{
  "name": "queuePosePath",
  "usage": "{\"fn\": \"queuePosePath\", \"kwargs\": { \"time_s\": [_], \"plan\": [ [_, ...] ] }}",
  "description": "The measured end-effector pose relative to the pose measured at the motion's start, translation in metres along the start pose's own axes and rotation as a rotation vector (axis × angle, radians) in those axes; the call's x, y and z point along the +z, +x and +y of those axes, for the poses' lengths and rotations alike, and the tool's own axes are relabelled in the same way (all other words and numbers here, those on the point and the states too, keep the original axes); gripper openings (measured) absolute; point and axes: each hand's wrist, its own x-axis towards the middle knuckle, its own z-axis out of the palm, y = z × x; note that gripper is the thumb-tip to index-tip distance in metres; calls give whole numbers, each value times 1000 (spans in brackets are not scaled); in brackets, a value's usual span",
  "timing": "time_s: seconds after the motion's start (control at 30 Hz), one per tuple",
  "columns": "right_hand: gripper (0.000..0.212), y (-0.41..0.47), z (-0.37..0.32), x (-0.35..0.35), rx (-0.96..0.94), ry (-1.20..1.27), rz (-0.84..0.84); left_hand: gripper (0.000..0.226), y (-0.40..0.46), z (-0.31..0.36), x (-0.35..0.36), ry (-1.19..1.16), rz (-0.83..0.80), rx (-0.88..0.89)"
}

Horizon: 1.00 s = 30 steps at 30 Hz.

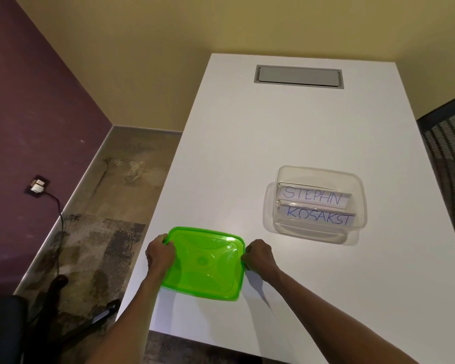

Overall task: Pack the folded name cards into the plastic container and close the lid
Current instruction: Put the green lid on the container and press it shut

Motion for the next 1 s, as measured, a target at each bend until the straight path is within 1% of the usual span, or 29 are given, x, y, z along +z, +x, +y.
{"fn": "queuePosePath", "kwargs": {
  "time_s": [0.1, 0.2, 0.27, 0.3, 0.37, 0.43, 0.53, 0.6, 0.7, 0.87, 1.0],
  "plan": [
    [20, -3, -3, -4, 14, 44, 3, 39, 0, 8, -1, -25, 7, 5],
    [10, -9, -5, -11, -14, 36, 25, 37, -1, 12, -5, -81, 35, 16],
    [19, -4, -13, -21, -45, 37, 54, 36, 7, 28, -8, -107, 60, 23],
    [17, -3, -17, -23, -40, 67, 70, 36, 8, 34, -11, -141, 64, 28],
    [11, -11, -24, -74, -92, 116, 172, 37, -5, 86, -20, -234, 108, 99],
    [9, -8, -32, -81, -130, 125, 193, 37, 1, 104, -29, -262, 156, 96],
    [13, -15, -36, -87, -172, 104, 227, 34, 3, 109, -33, -257, 189, 106],
    [14, -19, -36, -99, -181, 124, 273, 33, 1, 120, -35, -295, 207, 146],
    [11, -20, -30, -134, -213, 146, 373, 38, -6, 152, -32, -358, 188, 215],
    [5, -16, -10, -189, -209, 181, 482, 37, -29, 204, -17, -433, 140, 244],
    [17, -13, 6, -233, -157, 320, 505, 39, -49, 245, -10, -506, 96, 274]
  ]
}}
